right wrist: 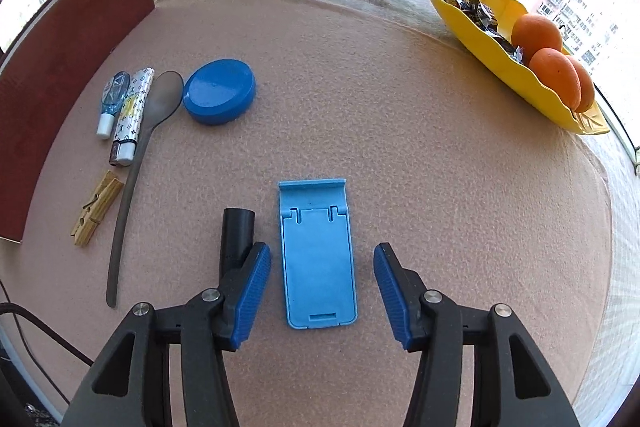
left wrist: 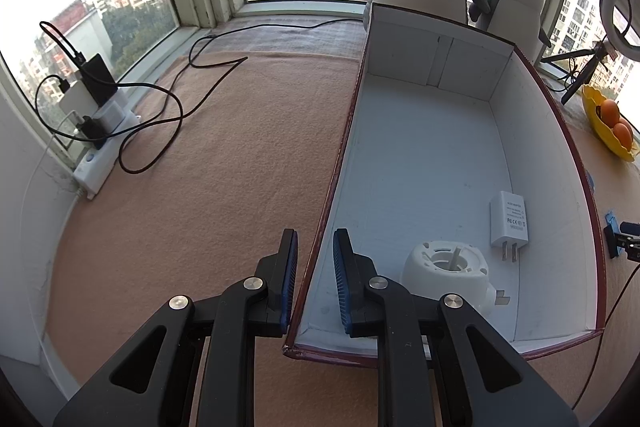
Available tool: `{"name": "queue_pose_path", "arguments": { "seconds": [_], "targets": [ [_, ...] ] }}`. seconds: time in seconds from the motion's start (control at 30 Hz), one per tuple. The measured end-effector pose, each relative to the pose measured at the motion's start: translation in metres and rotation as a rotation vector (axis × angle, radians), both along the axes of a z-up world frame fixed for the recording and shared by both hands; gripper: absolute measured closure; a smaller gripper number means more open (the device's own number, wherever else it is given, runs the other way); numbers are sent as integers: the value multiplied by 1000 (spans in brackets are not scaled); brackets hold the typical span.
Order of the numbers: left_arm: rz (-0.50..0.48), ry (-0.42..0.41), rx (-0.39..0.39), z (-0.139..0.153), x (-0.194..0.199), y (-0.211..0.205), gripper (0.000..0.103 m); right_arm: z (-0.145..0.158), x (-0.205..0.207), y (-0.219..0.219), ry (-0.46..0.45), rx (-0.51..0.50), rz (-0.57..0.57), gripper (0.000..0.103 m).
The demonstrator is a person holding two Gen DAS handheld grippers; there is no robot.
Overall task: Organize rigid objects
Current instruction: 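Lift the blue phone stand with the right gripper, then carry the blue phone stand into the box and open the right gripper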
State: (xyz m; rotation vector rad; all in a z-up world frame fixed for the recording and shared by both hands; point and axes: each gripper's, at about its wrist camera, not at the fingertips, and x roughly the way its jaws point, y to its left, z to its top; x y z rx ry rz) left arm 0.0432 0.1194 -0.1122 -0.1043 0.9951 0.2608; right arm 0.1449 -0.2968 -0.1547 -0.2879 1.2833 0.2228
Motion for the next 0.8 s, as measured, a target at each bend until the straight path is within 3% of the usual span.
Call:
{"name": "queue_pose_path", "arguments": {
  "seconds": [0.03,0.13,0.47,0.6,0.8],
  "targets": [
    [0,0,-1,0,0,0,86,0,1,0,8,1,-4,54],
    [-2,1,-2,0,0,0,86,1,1,-3,35,53,-12,70],
    [2,2,-1,0,0,-1,86,21,-11,0,-60,22,-57,70],
    [2,-2,1,0,0,0,86,46,-17,5,-118,64,-87,70],
    [0,-6,5,0,0,0,86,88,-27,45,-215,114,-27,70]
  ]
}}
